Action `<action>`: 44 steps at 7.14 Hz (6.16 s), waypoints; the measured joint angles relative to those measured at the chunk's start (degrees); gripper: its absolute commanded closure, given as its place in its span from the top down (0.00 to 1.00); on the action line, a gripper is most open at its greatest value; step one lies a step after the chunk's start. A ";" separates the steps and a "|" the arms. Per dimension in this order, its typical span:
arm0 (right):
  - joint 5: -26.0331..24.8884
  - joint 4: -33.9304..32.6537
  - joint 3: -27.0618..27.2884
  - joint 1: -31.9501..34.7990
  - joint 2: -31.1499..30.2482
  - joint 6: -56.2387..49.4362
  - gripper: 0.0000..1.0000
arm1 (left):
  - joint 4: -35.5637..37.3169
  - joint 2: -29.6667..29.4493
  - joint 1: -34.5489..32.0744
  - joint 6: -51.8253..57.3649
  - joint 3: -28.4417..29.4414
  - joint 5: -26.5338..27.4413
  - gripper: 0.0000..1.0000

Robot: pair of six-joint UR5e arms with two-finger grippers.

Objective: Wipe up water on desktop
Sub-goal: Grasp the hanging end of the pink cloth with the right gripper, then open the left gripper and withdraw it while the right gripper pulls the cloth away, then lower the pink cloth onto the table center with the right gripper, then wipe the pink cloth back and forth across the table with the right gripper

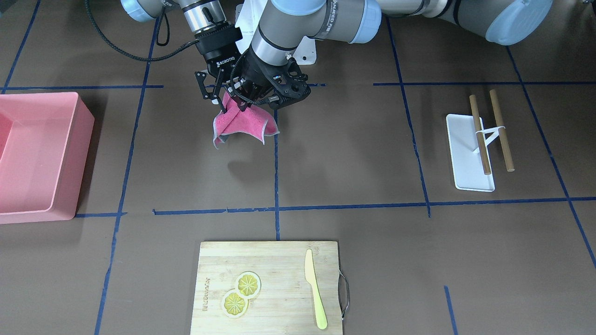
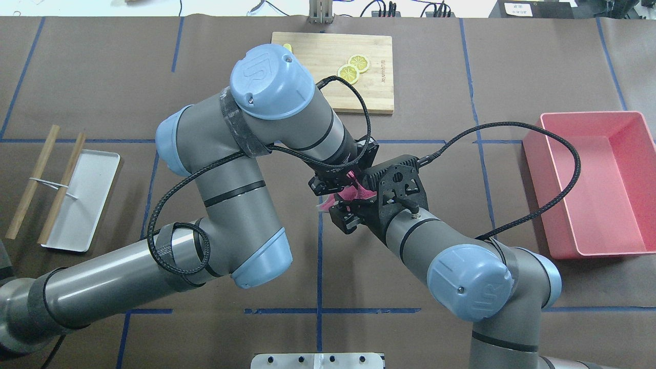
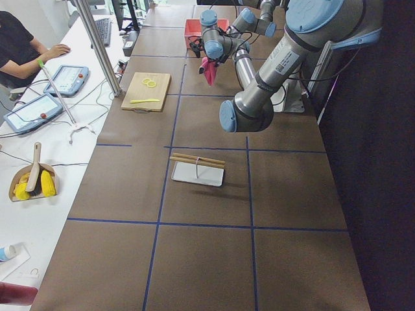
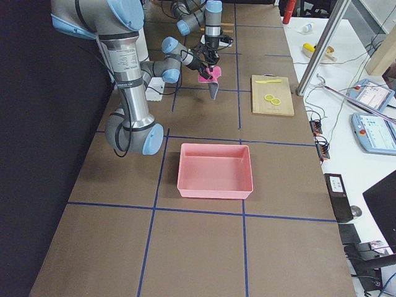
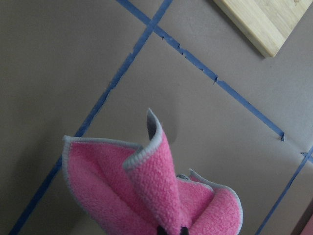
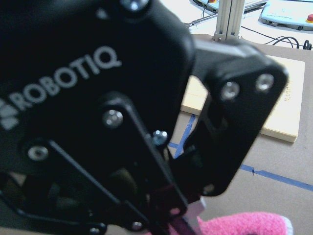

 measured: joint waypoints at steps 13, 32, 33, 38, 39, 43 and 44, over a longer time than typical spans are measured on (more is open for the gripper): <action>-7.23 -1.71 1.14 -2.94 -2.63 0.36 0.00 | -2.78 1.46 -5.77 1.75 -6.38 0.08 0.72; 49.09 -27.10 -10.18 22.89 -2.39 8.18 0.00 | -2.15 22.11 -25.95 33.18 -12.15 -4.10 0.74; 49.31 -27.14 -9.32 24.05 -5.61 5.50 0.00 | -2.16 23.01 -26.41 34.39 -12.17 -4.24 0.74; 49.40 -28.26 -18.63 16.61 11.89 17.28 0.00 | -2.17 32.00 -33.51 51.95 -12.28 -9.95 0.75; 49.28 -28.22 -22.04 15.29 16.67 20.65 0.00 | -2.19 32.85 -34.15 53.72 -12.27 -10.47 0.75; 50.13 -28.34 -16.41 18.20 9.02 15.73 0.00 | -2.21 33.58 -34.62 55.03 -12.11 -10.79 0.77; 50.51 -28.44 -13.65 20.22 4.27 11.09 0.00 | -2.19 33.59 -34.63 55.09 -12.04 -10.78 0.78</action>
